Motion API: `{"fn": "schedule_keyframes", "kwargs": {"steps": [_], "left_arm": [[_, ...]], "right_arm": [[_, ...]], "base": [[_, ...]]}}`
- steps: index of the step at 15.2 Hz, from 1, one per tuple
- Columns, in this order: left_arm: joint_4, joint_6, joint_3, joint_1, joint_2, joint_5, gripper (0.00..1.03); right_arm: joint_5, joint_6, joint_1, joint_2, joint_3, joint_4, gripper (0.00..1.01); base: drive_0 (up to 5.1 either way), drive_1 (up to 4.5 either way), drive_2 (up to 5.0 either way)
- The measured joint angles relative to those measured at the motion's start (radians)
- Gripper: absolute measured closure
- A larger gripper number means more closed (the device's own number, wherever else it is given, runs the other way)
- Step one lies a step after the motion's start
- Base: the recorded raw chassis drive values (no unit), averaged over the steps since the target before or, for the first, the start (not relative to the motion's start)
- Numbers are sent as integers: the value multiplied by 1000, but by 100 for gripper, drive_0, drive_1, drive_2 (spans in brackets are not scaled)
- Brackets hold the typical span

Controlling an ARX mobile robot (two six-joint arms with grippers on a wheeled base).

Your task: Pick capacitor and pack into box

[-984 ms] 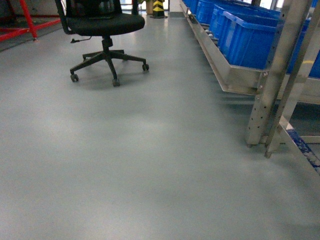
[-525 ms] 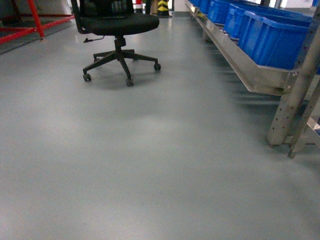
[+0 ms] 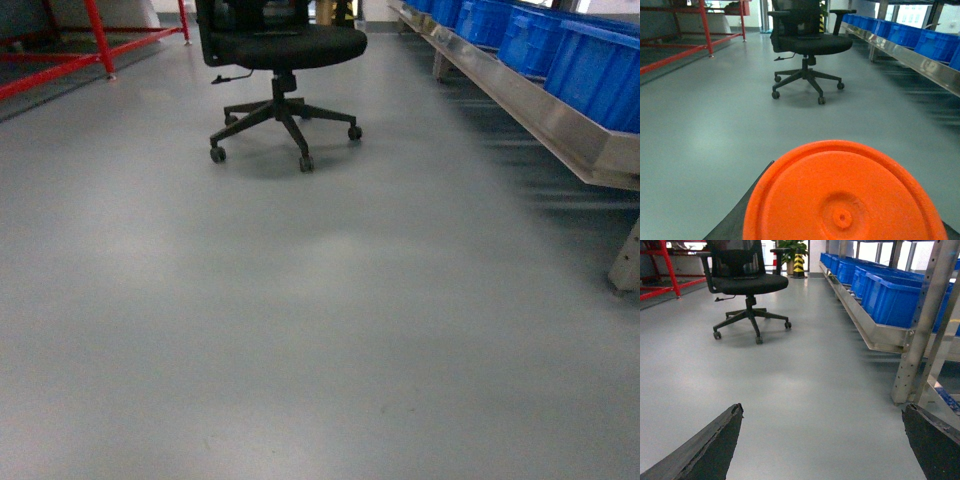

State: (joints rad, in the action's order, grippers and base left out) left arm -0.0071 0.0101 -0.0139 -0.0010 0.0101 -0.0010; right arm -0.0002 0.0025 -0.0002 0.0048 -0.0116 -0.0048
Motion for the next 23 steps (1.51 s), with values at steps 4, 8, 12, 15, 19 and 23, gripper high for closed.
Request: {"fn": "schedule_keyframes", "kwargs": {"steps": [4, 8, 12, 15, 19, 23], "left_arm": [[2, 0, 0, 0, 0, 0, 60], [1, 0, 0, 0, 0, 1, 60], [0, 0, 0, 0, 0, 0, 60], [1, 0, 0, 0, 0, 1, 60], [0, 0, 0, 0, 0, 1, 60], [1, 0, 0, 0, 0, 0, 60]], "right_arm": [[0, 0, 0, 0, 0, 4, 3], [0, 0, 0, 0, 0, -1, 3], [0, 0, 0, 0, 0, 4, 3], [0, 0, 0, 0, 0, -1, 3], [-1, 0, 0, 0, 0, -2, 3], [0, 0, 0, 0, 0, -1, 3]], "base": [[-489, 256, 256], [-496, 249, 249], [-499, 246, 246], [-499, 246, 246], [-511, 234, 234], [-507, 239, 239]]}}
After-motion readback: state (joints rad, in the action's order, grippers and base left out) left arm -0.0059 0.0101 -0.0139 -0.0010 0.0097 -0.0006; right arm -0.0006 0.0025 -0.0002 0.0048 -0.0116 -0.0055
